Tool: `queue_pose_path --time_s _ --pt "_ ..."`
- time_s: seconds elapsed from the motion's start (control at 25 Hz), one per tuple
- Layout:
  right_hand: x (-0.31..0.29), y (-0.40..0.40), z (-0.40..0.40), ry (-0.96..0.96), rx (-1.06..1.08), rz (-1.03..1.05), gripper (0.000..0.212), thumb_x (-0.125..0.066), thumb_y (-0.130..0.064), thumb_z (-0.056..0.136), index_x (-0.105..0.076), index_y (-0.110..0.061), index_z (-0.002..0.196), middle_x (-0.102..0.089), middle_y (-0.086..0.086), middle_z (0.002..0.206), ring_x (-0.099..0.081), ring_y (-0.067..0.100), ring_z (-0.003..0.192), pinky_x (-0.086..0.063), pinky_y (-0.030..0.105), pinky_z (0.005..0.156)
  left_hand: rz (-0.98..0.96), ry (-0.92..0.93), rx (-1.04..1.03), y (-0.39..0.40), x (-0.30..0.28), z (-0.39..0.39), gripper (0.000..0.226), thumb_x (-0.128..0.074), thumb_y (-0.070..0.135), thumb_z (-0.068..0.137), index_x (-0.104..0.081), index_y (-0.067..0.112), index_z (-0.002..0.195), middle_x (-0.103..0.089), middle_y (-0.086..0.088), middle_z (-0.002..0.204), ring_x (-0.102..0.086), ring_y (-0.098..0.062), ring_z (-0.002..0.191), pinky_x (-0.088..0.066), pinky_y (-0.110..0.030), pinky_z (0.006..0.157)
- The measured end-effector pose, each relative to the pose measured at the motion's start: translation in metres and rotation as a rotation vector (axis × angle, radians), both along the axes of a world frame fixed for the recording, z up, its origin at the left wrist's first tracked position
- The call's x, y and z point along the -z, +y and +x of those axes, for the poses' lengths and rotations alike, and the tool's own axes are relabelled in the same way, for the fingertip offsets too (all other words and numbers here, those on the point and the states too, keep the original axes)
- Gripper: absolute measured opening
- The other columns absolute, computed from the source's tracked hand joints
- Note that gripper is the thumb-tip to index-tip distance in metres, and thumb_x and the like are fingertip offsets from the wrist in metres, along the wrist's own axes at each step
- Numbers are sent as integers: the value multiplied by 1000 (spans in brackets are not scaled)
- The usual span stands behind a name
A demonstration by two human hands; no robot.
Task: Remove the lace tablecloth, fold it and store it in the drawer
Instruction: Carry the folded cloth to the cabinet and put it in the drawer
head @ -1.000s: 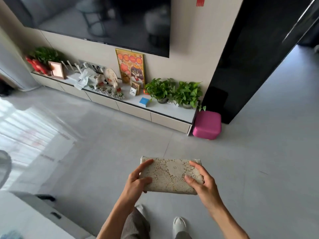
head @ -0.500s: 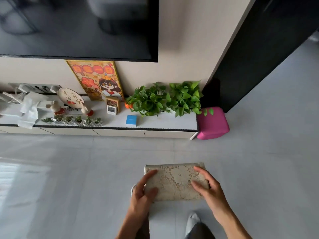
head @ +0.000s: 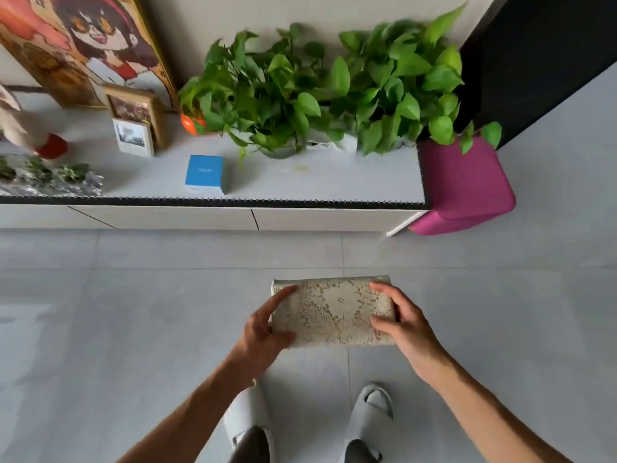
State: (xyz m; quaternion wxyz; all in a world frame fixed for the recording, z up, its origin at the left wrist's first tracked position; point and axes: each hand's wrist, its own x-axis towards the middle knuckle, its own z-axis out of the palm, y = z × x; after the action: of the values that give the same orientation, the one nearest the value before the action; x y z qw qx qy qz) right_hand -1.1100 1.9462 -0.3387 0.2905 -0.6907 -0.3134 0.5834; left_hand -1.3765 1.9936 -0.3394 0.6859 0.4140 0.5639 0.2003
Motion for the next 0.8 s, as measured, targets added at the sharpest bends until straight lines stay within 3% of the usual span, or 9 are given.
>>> queue_pose_path --time_s 0.12,0.24,0.36,0.48,0.56,0.64,0.72,0.8 --pt "118 7 12 -26 6 2 60 -69 1 82 -61 -47 118 -65 -7 124 -65 8 108 -52 24 85 83 50 156 19 116 6 82 -57 -26 74 -51 38 125 -62 -1 105 -60 -12 72 -53 -28 61" --pt "217 11 15 -16 -13 6 58 -71 -1 82 -61 -47 116 -65 4 118 -69 10 95 -55 21 73 201 140 348 39 211 5 76 -68 -14 76 -46 32 133 -56 -3 113 -60 -25 84 -59 -36 67" --pt "289 5 16 -8 -44 7 61 -76 -3 79 -58 -44 119 -67 2 114 -71 12 92 -55 20 73 252 161 451 50 283 -2 73 -72 -5 72 -46 22 134 -52 -1 121 -58 -22 94 -59 -41 74" --pt "314 -6 24 -6 -86 -8 61 -78 -1 75 -57 -40 117 -67 5 110 -70 10 87 -55 19 67 195 89 476 38 310 -4 74 -66 -6 66 -48 23 131 -57 -2 118 -54 -18 93 -54 -42 76" --pt "316 -20 32 -1 -123 -82 60 -79 -2 73 -56 -41 114 -65 11 112 -69 19 90 -59 31 70 127 120 507 18 320 -3 70 -70 -2 68 -49 30 127 -61 -10 111 -57 -17 80 -52 -36 73" --pt "319 -32 37 -10 -162 -104 60 -79 -2 73 -56 -40 113 -63 13 115 -66 31 100 -59 46 84 178 207 527 -7 329 -3 63 -75 2 72 -50 36 120 -64 -9 97 -55 -6 61 -50 -25 61" --pt "318 -42 35 18 -203 -149 59 -79 -1 73 -56 -38 112 -63 13 115 -65 35 103 -56 51 88 198 270 543 -26 332 -1 60 -75 7 75 -46 35 119 -64 -7 86 -53 -6 53 -52 -31 56" --pt "319 -41 30 4 -254 -151 56 -81 -8 72 -55 -41 108 -65 11 113 -66 34 102 -57 50 86 188 405 589 -21 331 0 61 -76 16 77 -38 29 124 -68 -5 89 -62 -13 63 -56 -38 65"
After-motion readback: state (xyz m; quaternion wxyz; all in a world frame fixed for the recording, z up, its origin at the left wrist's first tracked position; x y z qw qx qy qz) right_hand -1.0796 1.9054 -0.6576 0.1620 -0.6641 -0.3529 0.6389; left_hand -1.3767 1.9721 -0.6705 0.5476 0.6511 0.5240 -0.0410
